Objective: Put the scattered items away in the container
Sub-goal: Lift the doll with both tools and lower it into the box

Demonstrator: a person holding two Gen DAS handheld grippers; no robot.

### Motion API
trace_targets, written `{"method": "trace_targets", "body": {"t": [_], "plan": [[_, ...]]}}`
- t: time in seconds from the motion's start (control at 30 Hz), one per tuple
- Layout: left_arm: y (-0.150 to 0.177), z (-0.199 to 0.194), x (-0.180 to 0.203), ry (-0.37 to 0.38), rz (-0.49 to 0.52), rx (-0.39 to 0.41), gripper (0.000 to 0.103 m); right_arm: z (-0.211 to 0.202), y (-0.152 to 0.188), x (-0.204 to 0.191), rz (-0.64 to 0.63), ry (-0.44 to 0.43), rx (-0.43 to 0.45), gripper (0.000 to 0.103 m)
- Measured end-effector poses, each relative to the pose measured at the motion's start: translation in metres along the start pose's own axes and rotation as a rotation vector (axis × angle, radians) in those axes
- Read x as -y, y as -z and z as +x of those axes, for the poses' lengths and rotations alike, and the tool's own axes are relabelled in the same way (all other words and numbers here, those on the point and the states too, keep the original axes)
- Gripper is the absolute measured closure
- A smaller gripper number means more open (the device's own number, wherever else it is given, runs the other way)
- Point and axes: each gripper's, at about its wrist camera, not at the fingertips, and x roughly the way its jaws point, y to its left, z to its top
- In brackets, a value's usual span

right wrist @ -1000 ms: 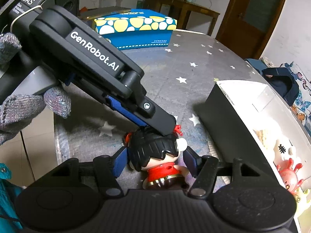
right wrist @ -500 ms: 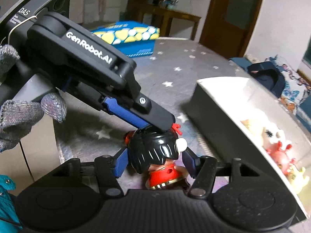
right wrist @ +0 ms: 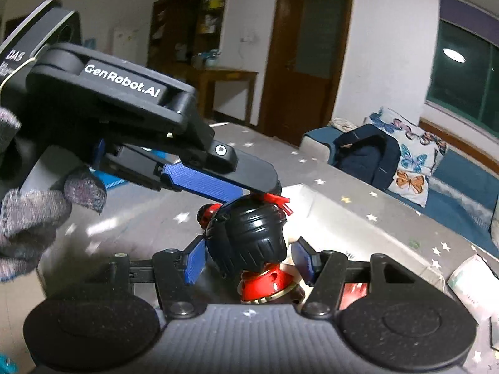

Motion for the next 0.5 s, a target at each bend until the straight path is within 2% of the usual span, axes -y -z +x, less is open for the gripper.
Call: {"method": "trace_targets", "body": {"t": [0.2, 0.5], "plan": [[-0.026, 0.039, -0.011, -0.057, 0.001, -0.030, 0.060, 0.043, -0.014, 0.038, 0.126, -0.041, -0.042, 0.043], [-0.035, 0.070, -0.041, -0.128, -0.017, -0.082, 0.060, 0.086, -0.004, 0.067, 0.240, -0.148, -0.125, 0.043]]}}
